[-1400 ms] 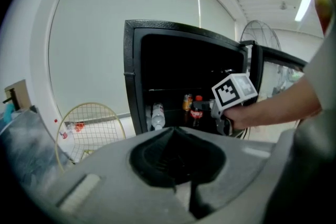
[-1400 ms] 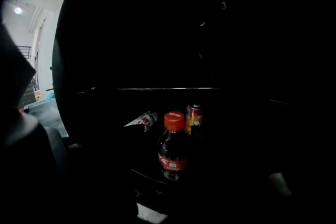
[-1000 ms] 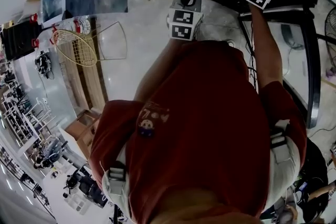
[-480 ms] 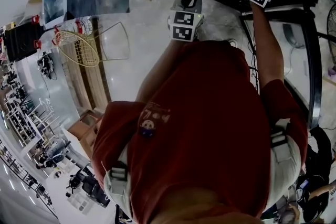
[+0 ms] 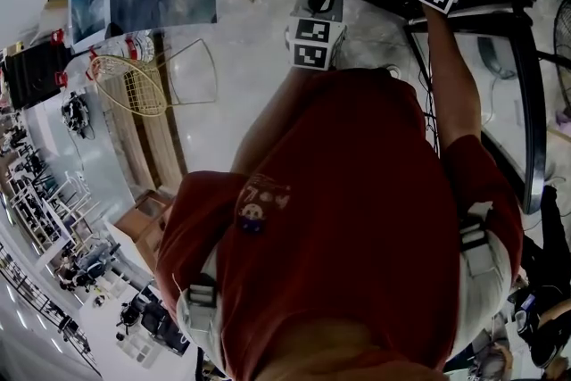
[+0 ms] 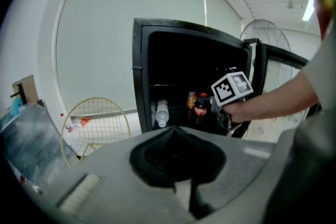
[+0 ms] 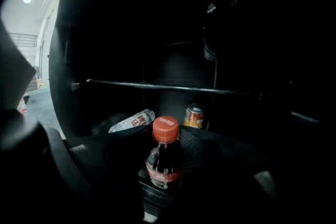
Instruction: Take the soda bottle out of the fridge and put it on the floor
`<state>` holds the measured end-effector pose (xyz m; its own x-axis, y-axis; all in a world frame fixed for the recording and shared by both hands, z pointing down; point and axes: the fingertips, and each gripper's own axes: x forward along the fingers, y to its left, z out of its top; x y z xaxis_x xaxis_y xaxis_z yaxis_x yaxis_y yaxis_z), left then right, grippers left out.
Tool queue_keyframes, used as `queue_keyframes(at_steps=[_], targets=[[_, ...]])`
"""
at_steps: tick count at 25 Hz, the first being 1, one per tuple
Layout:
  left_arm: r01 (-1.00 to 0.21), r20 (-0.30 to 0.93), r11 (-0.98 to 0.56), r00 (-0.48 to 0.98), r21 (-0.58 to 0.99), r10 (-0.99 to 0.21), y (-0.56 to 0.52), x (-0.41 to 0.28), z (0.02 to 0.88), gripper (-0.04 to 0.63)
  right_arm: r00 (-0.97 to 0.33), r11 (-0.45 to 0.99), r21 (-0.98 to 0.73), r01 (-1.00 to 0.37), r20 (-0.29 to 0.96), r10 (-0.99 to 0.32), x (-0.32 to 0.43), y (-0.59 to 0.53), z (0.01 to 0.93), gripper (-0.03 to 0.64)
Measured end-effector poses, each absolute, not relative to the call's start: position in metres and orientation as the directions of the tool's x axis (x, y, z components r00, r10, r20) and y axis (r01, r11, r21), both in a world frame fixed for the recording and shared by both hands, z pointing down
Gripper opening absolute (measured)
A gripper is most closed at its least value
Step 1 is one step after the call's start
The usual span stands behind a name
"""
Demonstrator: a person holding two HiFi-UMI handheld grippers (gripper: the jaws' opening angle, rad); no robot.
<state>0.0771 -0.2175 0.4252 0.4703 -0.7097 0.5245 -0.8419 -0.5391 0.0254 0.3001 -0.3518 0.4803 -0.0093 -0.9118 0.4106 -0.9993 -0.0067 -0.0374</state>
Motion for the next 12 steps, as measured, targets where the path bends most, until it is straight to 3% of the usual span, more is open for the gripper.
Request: queue_keyframes(at_steps=[12], targets=[[-0.839,0.518,-0.544,0.48,0.033,-0.709,-0.21,0.083,0.428,-0.001,-0.011,0.003,-0.019,-1.0,0.394,-0.919,0.294,-0.326,0.481,0.15]])
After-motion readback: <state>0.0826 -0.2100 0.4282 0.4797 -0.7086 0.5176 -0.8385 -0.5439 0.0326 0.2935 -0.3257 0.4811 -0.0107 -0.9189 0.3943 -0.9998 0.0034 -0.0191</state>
